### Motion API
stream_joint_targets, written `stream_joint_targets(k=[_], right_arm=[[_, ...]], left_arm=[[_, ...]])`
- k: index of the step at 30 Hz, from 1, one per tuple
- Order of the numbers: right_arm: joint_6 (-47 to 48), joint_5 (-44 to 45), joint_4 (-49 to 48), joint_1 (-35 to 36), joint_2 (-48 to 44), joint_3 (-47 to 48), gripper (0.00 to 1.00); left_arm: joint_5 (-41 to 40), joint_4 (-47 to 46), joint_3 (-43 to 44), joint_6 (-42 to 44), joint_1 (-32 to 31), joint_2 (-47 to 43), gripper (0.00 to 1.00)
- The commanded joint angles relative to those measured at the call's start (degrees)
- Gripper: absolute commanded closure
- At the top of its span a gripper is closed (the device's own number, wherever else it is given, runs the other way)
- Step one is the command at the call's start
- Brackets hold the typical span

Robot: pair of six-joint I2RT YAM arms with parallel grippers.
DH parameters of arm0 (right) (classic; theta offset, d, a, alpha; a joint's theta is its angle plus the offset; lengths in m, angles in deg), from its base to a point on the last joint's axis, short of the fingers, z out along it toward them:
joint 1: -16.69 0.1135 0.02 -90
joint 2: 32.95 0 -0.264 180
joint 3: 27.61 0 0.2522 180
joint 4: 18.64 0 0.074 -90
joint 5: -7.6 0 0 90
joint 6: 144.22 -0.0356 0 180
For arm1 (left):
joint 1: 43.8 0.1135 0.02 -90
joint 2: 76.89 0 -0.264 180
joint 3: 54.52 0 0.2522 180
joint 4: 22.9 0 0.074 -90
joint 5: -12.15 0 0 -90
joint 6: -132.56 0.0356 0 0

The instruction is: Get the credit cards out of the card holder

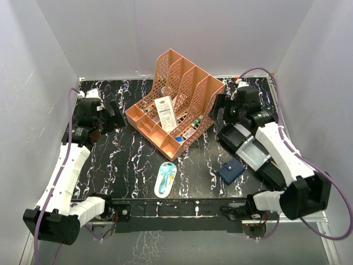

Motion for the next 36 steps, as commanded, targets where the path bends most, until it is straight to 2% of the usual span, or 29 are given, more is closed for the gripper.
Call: stream_joint_targets(k=[1, 9, 17, 24, 36], right_arm=[[-5.36, -2.64, -1.64, 1.88, 5.24, 1.26, 0.02], [-9.47, -3.66, -7.88, 4.38, 15.34, 2.60, 0.02], [-10.10, 5.01, -8.72, 8.57, 24.61, 10.11, 0.02], [-1.27, 7.83, -10.55, 10.64, 33.32, 17.85, 0.02], [22.28, 9.99, -17.57, 16.68, 44.30, 28.15, 0.02]], left_arm=[[14.04, -3.99, -4.37, -1.95, 2.01, 1.80, 0.01], [25.34, -8.85, -9.83, -3.98, 3.50, 3.97, 0.01], [29.81, -11.69, -11.91, -5.65, 3.84, 3.57, 0.01], [28.48, -10.84, -11.97, -5.06, 3.95, 1.70, 0.01], [28.33, -10.49, -11.71, -3.18, 4.00, 0.11, 0.01]])
